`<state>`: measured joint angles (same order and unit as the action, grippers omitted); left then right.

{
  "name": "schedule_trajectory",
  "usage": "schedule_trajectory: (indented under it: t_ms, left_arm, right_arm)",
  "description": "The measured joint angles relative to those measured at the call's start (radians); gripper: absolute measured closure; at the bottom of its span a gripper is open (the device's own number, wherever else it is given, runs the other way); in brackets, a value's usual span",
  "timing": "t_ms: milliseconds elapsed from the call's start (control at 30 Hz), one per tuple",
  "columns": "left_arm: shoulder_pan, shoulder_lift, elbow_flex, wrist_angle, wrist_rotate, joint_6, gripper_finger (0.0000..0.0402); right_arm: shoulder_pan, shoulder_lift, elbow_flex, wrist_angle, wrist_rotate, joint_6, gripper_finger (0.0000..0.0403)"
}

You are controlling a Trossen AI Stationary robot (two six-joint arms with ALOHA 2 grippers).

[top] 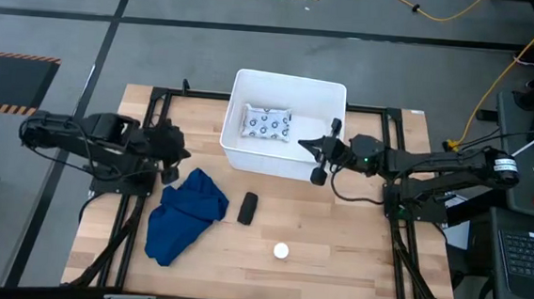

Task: Pick & place medical supplies in basket/bin
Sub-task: Put the blue cloth into the white bin

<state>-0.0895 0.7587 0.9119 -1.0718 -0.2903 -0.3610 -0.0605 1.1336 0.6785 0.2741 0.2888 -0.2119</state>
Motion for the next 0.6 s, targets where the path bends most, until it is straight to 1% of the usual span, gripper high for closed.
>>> schedule_trajectory:
  t_ms: [100, 200, 333, 467, 600]
  left_arm:
    - [-0.064, 0.061, 0.032, -0.038, 0.018, -0.115, 0.04]
    - [-0.137, 0.12, 0.056, -0.048, 0.058, -0.175, 0.04]
    - [-0.211, 0.17, 0.074, -0.105, 0.117, -0.268, 0.0399]
    - [-0.25, 0.191, 0.075, -0.134, 0.179, -0.307, 0.0397]
    - [-0.259, 0.199, 0.075, -0.14, 0.172, -0.343, 0.0384]
  right_arm:
    - [0.0, 0.0, 0.0, -0.013, -0.003, -0.006, 0.0395]
    - [0.0, 0.0, 0.0, -0.021, -0.004, -0.01, 0.0395]
    - [0.0, 0.0, 0.0, -0.024, -0.006, -0.033, 0.0395]
    - [0.0, 0.0, 0.0, -0.025, -0.006, -0.036, 0.0395]
    - [0.0, 0.0, 0.0, -0.025, -0.006, -0.036, 0.0395]
